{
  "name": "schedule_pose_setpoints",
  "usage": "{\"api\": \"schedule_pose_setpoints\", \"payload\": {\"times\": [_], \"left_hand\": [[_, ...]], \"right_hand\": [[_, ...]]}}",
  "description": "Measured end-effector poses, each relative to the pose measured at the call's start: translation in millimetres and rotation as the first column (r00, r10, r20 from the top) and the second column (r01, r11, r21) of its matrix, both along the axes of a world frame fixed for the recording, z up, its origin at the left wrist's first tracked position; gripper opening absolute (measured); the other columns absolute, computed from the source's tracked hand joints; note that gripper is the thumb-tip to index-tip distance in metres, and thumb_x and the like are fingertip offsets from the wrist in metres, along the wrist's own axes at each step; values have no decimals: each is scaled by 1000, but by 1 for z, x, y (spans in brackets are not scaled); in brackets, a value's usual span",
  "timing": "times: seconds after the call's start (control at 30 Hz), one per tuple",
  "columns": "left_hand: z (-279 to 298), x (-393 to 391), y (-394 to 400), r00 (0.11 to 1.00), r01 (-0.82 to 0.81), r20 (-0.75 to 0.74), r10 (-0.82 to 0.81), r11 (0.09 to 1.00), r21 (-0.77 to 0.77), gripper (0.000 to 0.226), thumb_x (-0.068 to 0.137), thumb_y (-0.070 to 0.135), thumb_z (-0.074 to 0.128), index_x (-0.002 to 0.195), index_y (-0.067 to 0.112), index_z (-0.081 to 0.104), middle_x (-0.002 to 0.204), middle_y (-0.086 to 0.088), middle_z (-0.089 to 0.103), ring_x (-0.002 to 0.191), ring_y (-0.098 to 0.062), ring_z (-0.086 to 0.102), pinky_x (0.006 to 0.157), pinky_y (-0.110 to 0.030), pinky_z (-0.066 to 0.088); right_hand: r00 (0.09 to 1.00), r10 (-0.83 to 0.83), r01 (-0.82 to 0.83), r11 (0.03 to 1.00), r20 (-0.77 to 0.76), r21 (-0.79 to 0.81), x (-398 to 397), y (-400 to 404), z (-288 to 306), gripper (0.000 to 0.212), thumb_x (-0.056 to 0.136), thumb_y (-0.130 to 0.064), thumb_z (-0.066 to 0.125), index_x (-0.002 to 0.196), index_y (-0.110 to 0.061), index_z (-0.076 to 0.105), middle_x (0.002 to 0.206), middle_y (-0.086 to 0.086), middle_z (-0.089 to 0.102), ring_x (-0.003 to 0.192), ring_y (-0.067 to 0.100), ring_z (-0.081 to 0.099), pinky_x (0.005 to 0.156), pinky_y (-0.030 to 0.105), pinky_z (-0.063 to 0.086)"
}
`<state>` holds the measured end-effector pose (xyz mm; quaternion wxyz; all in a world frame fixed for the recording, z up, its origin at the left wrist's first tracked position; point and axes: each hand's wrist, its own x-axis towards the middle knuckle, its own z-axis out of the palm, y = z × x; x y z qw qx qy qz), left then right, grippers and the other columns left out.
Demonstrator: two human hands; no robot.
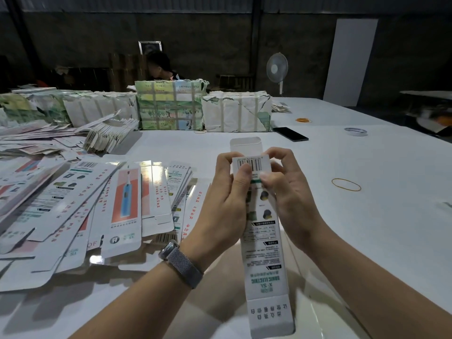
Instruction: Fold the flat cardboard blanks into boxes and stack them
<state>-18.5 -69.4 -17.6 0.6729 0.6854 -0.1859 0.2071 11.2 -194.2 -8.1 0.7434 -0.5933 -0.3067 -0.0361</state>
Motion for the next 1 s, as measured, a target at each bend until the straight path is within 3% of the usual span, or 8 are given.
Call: {"api": "schedule_pose_setpoints", "payload": {"times": [0.1,0.3,0.4,0.53,0.63,0.7,0.83,1.0], "left_hand": [[2,-1,0,999,23,-26,-23,1000,-17,15,98,41,42,105,29,46,76,-1,69,66,-22,69,61,-38,59],[6,-4,1,995,80,-60,-84,995,-62,15,99,41,43,114,37,40,84,-4,72,71,-25,69,66,-43,59],[6,-5,1,985,130,-91,-144,981,-144,28,92,45,46,118,46,35,95,-16,73,74,-30,71,68,-42,60],[3,-2,3,977,139,-134,-168,970,-200,33,89,46,48,118,49,34,90,-11,75,71,-26,71,66,-37,61],[1,1,3,979,125,-136,-151,975,-185,23,95,42,46,118,41,40,82,-4,74,67,-21,70,60,-32,60],[2,2,4,983,110,-132,-129,984,-142,11,103,34,42,114,32,42,77,-1,71,66,-18,69,58,-30,58],[1,1,4,988,88,-124,-93,995,-48,5,107,28,41,109,32,41,71,0,68,64,-17,67,57,-31,56],[1,1,-3,989,67,-134,-67,998,-6,3,106,36,44,108,34,43,78,-16,68,65,-25,67,60,-41,58]], "right_hand": [[994,-86,87,996,69,-4,1,0,0,20,84,-14,54,103,-17,51,85,-5,65,72,17,65,61,28,56],[982,-148,144,989,120,42,-2,4,-1,27,86,-11,57,103,-31,52,101,4,68,88,37,67,73,47,59],[989,-128,122,989,70,90,-4,6,1,26,85,-11,57,105,-26,50,98,-5,68,81,29,69,68,40,60],[984,-153,146,986,86,80,-5,6,1,27,85,-12,58,105,-27,49,96,-16,66,82,38,68,64,39,61],[983,-157,151,986,98,71,-4,5,1,27,85,-9,58,106,-26,50,91,-21,64,75,20,68,61,31,59],[984,-153,148,987,91,68,-3,5,0,29,86,-8,58,107,-26,52,90,-20,64,75,12,68,62,27,57],[990,-134,132,990,52,44,-2,4,0,25,86,-12,56,107,-25,59,89,-12,68,74,19,68,61,28,57],[991,-115,121,989,-67,86,0,4,3,6,88,-24,64,82,-21,64,82,5,66,72,24,67,62,35,57]]}}
